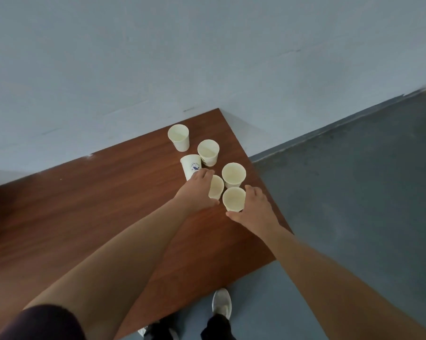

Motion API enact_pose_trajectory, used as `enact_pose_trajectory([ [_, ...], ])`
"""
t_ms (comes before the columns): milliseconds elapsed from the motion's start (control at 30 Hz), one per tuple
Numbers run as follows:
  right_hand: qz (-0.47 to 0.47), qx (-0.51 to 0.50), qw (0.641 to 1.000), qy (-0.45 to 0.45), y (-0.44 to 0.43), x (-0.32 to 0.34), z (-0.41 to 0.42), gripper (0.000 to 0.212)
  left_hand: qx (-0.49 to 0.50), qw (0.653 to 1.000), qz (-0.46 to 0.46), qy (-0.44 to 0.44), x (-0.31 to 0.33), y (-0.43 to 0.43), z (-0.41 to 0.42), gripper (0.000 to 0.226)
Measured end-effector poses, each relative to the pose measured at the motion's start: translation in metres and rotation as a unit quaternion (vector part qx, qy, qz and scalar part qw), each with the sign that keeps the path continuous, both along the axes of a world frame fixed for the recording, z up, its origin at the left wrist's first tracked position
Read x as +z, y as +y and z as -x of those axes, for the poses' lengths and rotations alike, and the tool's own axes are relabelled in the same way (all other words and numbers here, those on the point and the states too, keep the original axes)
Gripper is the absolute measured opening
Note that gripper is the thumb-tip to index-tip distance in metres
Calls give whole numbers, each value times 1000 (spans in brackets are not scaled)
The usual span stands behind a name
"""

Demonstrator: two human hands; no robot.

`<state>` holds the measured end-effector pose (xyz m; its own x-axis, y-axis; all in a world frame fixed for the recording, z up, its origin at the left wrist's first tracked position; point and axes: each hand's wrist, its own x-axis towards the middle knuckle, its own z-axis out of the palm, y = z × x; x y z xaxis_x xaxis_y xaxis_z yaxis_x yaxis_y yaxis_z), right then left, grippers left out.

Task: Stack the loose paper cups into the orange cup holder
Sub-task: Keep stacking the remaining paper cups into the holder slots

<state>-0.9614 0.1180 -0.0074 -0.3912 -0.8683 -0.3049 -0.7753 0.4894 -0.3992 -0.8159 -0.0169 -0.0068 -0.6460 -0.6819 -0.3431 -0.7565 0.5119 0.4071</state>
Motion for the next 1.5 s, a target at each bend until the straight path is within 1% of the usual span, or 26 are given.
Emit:
enact_pose_trajectory([
  [67, 8, 7, 1000, 12, -8, -7, -1, 95, -23, 1000, 11, -10, -10, -4, 0, 92],
  [167, 18, 18, 999, 30, -12, -18, -2, 89, -26, 999, 31, 5, -19, -4, -1, 82],
  [233, 24, 30, 998, 41, -9, -25, -1, 84, -30, 998, 49, 3, -22, -2, -1, 81],
  [367, 35, 43, 998, 41, -6, -28, -3, 75, -26, 999, 40, -7, -23, 0, -8, 79],
  [433, 40, 43, 998, 21, -6, -23, -7, 73, -9, 1000, 28, -1, -20, 2, -18, 78],
  [600, 44, 64, 995, -60, -17, 12, -32, 77, 46, 998, 29, 36, 7, 5, -65, 77],
  [667, 51, 82, 993, -65, -29, 32, -52, 76, 77, 995, 45, 53, 25, 4, -94, 75],
  [767, 70, 126, 987, -69, -53, 59, -95, 83, 135, 987, 69, 61, 53, -1, -150, 76],
  [833, 81, 160, 981, -68, -69, 77, -129, 81, 181, 978, 87, 62, 72, -2, -193, 78],
  [900, 101, 187, 974, -75, -84, 94, -166, 78, 234, 964, 105, 67, 89, -1, -242, 79],
  [1000, 132, 223, 961, -95, -105, 115, -226, 80, 307, 939, 134, 75, 109, 7, -316, 78],
  [1100, 150, 257, 949, -108, -121, 131, -290, 80, 375, 913, 143, 72, 126, 18, -390, 79],
  [1233, 151, 299, 933, -129, -132, 138, -377, 77, 449, 878, 143, 82, 132, 34, -481, 76],
  [1367, 140, 332, 923, -137, -141, 135, -456, 77, 500, 851, 138, 83, 130, 34, -558, 70],
  [1500, 133, 343, 920, -134, -159, 129, -517, 77, 521, 836, 139, 98, 124, 10, -617, 69],
])
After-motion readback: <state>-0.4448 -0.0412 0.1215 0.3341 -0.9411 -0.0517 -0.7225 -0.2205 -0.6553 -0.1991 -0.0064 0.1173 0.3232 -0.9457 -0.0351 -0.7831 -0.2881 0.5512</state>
